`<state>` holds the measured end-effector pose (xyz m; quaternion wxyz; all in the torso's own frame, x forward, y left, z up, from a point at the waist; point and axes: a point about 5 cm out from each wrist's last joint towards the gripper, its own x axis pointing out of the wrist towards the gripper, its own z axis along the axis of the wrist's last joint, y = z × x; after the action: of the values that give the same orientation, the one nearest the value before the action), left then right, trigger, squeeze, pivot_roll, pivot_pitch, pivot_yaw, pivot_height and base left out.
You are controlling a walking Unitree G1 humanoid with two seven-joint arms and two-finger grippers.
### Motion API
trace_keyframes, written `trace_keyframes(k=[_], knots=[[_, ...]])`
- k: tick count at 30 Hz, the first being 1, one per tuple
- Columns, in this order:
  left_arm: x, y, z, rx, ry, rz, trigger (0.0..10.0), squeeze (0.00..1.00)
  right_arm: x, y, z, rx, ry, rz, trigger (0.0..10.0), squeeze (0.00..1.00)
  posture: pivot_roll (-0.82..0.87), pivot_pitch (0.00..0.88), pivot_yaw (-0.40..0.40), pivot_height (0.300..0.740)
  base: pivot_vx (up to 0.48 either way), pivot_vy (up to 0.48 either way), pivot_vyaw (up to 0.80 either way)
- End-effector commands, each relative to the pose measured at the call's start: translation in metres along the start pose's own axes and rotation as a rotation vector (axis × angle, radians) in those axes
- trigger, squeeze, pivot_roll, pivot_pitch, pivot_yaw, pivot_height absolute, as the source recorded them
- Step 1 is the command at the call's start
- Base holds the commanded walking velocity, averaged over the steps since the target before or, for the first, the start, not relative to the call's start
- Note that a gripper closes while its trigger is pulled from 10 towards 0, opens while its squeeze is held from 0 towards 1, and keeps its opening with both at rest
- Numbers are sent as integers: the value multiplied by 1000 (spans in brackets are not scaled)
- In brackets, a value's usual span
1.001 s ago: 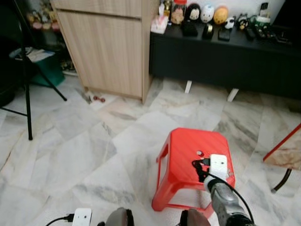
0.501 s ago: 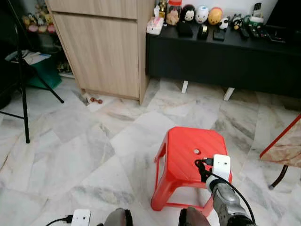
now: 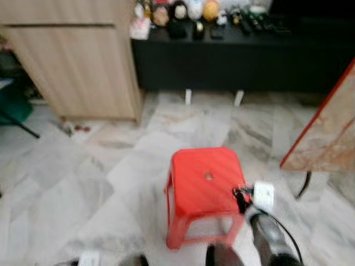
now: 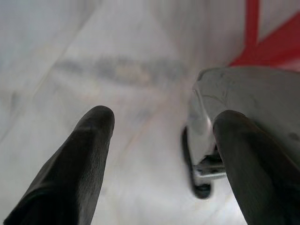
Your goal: Hang keys on a hook
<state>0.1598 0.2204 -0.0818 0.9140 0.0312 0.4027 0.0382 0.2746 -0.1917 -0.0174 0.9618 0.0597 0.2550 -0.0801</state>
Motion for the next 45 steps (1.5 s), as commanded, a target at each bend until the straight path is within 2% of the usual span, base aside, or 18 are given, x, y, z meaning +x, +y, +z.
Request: trace_keyframes(k=[1, 6, 18, 25, 30, 35, 38, 40, 44, 45], knots=[[-4, -15, -16, 16, 62, -71, 10000, 0, 0, 12, -1, 5, 1, 27, 10000, 0, 88, 91, -58, 634, 281, 0, 0], [-4, -14, -16, 18, 63, -67, 10000, 0, 0, 13, -1, 9, 1, 33, 10000, 0, 87, 82, -56, 634, 273, 0, 0], [-3, -16, -15, 23, 55, -71, 10000, 0, 0, 17, -3, -25, 24, 61, 10000, 0, 85, 60, -57, 634, 0, 0, 0], [-5, -18, -18, 24, 61, -80, 10000, 0, 0, 12, -10, -172, 113, 61, 10000, 0, 88, 60, -60, 634, 0, 0, 0], [-6, -18, -21, 21, 65, -81, 10000, 0, 3, 11, -8, -128, 147, 60, 10000, 0, 83, 78, -63, 634, 0, 0, 0], [-9, -19, -26, 21, 73, -82, 10000, 0, 3, 16, -8, -174, 166, 108, 10000, 0, 87, 95, -64, 634, 0, 0, 0], [-12, -19, -33, 25, 82, -90, 10000, 0, 4, 18, -7, -282, 191, 138, 10000, 0, 77, 125, -64, 634, 0, 0, 0], [-12, -19, -33, 25, 82, -90, 10000, 0, 4, 18, -7, -282, 191, 138, 10000, 0, 77, 125, -64, 634, 0, 0, 0], [-16, -17, -40, 27, 90, -88, 10000, 0, 7, 18, 0, -164, 180, 97, 10000, 0, 80, 150, -66, 634, 0, 0, 0], [-18, -16, -43, 28, 91, -87, 10000, 0, 7, 18, 1, -72, 177, 73, 10000, 0, 82, 167, -64, 634, 0, 0, 0]])
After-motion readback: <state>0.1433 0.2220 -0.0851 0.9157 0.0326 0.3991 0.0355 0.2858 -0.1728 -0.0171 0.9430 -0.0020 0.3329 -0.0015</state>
